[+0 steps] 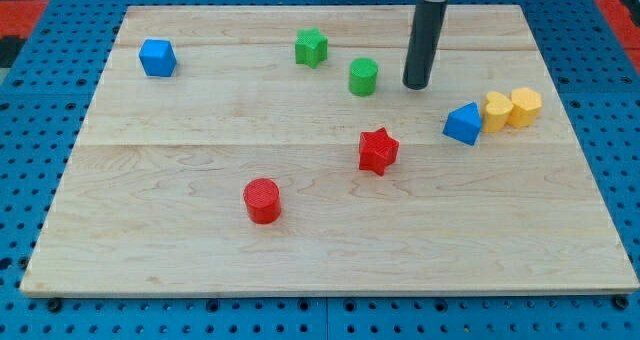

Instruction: Push the green circle towards the blue triangle

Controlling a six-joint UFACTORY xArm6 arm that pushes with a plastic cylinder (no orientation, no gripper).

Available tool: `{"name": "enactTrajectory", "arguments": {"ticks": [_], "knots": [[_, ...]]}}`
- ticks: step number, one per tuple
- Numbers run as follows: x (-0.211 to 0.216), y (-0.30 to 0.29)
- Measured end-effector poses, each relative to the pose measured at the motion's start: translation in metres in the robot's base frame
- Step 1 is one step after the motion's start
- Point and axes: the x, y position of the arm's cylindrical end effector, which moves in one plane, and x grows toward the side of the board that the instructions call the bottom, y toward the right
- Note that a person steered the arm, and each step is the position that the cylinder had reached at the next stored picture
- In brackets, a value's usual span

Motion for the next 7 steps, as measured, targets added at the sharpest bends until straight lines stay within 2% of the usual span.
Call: {"name": "enactTrajectory", "arguments": {"ticks": [3, 6, 7], "knots": [[0.025, -0.083], [0.031, -0.102], [0.032, -0.14]]}}
